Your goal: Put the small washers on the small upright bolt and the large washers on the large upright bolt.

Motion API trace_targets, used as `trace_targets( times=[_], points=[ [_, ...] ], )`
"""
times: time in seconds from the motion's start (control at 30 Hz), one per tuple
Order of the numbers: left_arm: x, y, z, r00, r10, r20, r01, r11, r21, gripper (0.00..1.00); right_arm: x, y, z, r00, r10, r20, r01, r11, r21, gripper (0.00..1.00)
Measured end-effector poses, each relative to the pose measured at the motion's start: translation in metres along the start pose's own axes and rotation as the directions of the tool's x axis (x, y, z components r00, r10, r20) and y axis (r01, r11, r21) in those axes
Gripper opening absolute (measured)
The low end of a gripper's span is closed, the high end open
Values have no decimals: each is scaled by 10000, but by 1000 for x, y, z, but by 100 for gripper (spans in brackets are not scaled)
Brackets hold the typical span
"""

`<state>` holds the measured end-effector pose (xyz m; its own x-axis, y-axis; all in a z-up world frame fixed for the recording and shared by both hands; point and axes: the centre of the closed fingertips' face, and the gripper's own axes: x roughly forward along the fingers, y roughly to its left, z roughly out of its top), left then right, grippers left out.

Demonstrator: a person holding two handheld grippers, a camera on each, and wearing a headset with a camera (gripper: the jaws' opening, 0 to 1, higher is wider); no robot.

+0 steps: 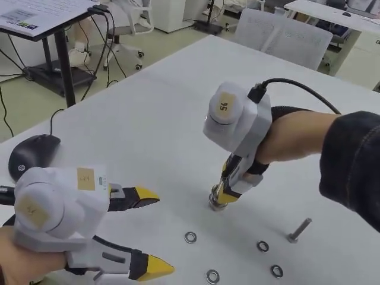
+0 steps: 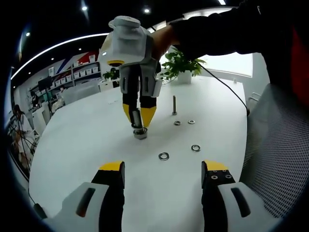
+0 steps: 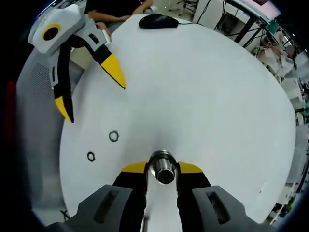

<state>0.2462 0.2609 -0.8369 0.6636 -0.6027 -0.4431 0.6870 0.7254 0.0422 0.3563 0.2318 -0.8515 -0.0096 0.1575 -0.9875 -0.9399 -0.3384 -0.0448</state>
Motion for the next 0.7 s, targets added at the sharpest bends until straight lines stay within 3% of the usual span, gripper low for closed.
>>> trace_targets(
  times=[0.47,0.6,0.7],
  points=[
    [2,0,-4,9999,-68,-118,67,9999,-82,63,14,1,-4,9997,126,191,-129,9998,146,24],
    [3,0,-3,9999,-89,-135,88,9999,-68,63,24,5,-17,9984,-10,-563,-9,9994,-333,24],
    [2,0,-4,9999,-75,-152,74,10000,-59,63,21,6,-13,9998,64,-206,-66,10000,-73,24]
  ],
)
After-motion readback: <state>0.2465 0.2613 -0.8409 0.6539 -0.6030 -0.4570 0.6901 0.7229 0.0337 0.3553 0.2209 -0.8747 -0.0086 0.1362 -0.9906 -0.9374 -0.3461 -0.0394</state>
